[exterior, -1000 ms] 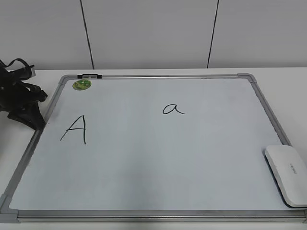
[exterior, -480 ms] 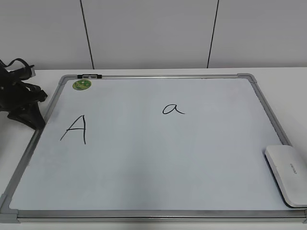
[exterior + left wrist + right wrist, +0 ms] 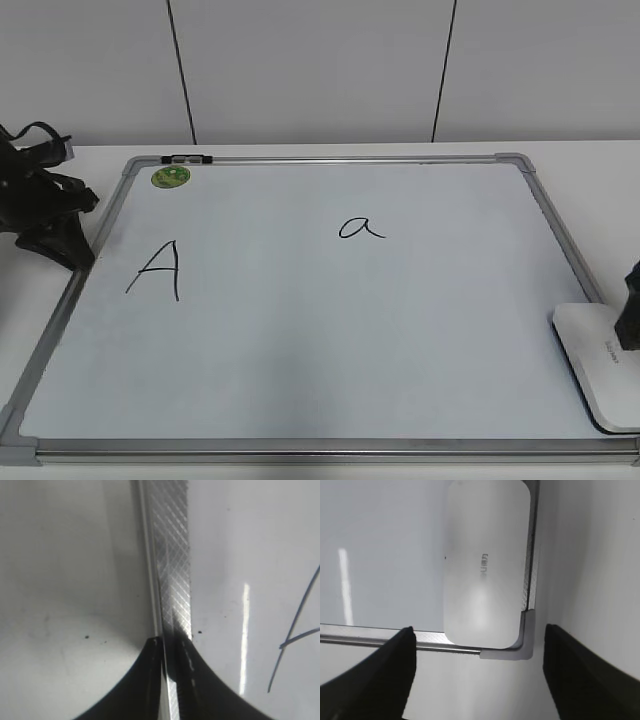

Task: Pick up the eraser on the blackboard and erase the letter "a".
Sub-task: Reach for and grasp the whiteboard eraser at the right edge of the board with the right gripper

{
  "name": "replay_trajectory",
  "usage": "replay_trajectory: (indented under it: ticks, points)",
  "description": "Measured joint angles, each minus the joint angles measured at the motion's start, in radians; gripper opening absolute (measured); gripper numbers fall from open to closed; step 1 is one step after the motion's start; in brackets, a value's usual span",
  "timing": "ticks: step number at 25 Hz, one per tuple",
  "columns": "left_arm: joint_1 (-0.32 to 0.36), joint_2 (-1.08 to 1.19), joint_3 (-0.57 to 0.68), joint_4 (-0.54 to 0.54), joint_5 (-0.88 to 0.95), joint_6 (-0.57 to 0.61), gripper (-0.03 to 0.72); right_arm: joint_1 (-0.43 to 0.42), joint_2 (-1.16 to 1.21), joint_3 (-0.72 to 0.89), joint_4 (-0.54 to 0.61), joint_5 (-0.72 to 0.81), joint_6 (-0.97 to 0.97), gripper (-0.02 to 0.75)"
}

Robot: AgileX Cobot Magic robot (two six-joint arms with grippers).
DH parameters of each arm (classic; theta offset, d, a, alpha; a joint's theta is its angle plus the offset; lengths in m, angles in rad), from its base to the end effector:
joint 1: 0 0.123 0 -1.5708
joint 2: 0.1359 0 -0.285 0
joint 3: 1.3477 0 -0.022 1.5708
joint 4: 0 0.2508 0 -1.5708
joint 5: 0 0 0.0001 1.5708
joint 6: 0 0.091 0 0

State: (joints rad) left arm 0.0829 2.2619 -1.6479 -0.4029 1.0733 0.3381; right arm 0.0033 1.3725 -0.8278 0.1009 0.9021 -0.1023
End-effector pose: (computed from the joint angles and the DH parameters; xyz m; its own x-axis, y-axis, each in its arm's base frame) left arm 0.4391 0.0050 0.1235 -0.9975 0.0462 -0.0536 0.0617 0.9382 -0.3404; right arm 0.2361 0.0080 0.2277 -0.9757 -0.0427 -0.2149 -0.0587 0.9959 0.0688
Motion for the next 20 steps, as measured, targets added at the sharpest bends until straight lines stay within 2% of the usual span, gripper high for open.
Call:
replay_trajectory:
  ticks: [5, 13, 20]
  points:
    - [0.0, 0.0, 0.0, 0.0, 0.0, 0.0, 0.043, 0.0, 0.089, 0.0, 0.0, -0.052, -0.002, 0.594]
    - [0.0, 0.0, 0.0, 0.0, 0.0, 0.0, 0.043, 0.0, 0.19, -0.002, 0.001, -0.138, -0.035, 0.645]
    - [0.0, 0.0, 0.0, 0.0, 0.0, 0.0, 0.043, 0.0, 0.264, -0.009, 0.009, -0.177, -0.04, 0.65]
